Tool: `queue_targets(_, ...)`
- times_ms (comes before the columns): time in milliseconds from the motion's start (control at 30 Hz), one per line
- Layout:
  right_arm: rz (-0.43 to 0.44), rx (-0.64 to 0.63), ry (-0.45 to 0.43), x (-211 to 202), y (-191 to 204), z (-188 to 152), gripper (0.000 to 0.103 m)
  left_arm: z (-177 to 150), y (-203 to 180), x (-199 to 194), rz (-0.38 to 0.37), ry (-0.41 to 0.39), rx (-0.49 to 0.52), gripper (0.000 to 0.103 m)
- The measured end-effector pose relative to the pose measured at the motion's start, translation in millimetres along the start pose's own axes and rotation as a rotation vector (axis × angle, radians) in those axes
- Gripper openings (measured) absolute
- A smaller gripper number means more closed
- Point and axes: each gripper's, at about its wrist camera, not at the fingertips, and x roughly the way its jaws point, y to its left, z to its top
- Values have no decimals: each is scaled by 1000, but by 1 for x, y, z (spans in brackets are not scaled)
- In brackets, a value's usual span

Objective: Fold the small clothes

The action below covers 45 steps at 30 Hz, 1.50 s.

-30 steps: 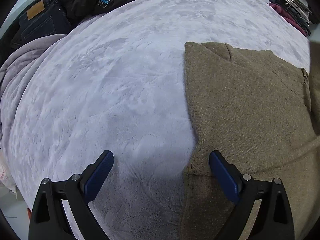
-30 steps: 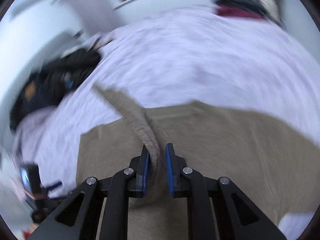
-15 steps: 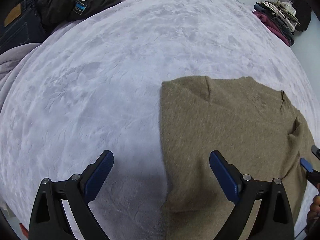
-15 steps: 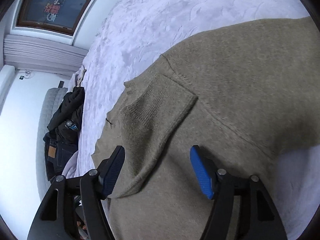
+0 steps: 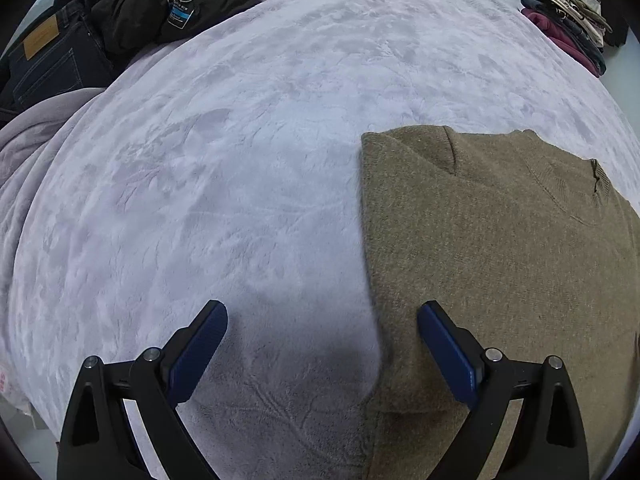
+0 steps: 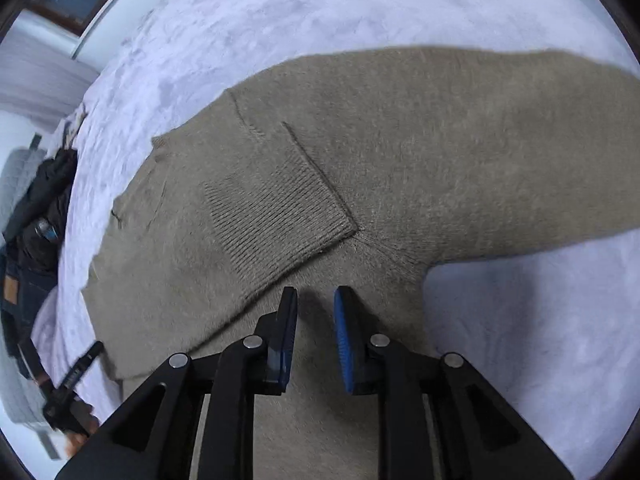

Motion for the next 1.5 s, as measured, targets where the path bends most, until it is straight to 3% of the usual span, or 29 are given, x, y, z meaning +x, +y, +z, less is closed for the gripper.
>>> queue_targets(33, 30, -96, -34, -12, 16, -2, 26, -2, 3, -2, -3, -6, -1, 97)
queue_targets(100, 115, -289, -44, -21, 58, 0, 40, -5, 5, -4, -7, -10, 5, 97)
queue_targets(133, 147, -383, -23, -17, 84, 2, 61, -8, 6, -5, -8, -9, 9, 97)
queue_targets(167, 176, -453, 1, -11, 106, 5, 71, -10, 7, -6, -10, -7, 10, 97)
queue_targets(300, 310, -715, 146, 46, 220, 14, 71, -16, 10, -10, -39, 6, -14, 97)
queue_targets(400, 367, -835, 230, 83, 286, 7, 71, -21, 16, -13, -52, 7, -34, 97)
queue_targets(533, 336, -1025, 292, 130, 347, -15, 68, -31, 29, -16, -49, 4, -49, 97)
queue_targets(633, 296, -1066, 342, 156, 372, -20, 62, -40, 40, -18, -47, 7, -64, 97)
queue_targets(700, 264, -1076, 380, 161, 375, -19, 44, -45, 45, -19, -48, 11, -70, 97)
queue_targets(733, 249, -1080, 403, 164, 376, -19, 8, -47, 47, -20, -48, 14, -72, 97)
queue_targets(767, 253, -1078, 431, 164, 374, -19, 7, -49, 48, -21, -50, 14, -75, 97)
queue_targets(933, 294, -1133, 395, 146, 398, -25, 7, -53, 45, -21, -69, 7, -62, 97)
queue_targets(1067, 197, -1155, 343, 173, 419, -38, 8, -54, 35, -18, -65, 13, -32, 97)
queue_targets(1133, 151, -1106, 351, 185, 413, -39, 9, -54, 33, -21, -68, 9, -24, 97)
queue_targets(1200, 197, -1023, 309, 169, 400, -31, 13, -51, 31, -28, -76, -2, -19, 97)
queue_targets(1333, 274, -811, 213, 107, 339, -6, 49, -34, 21, -38, -107, -40, -2, 97)
queue_targets(1500, 168, -530, 117, 46, 204, 6, 51, -13, -12, -27, -131, -46, 22, 97)
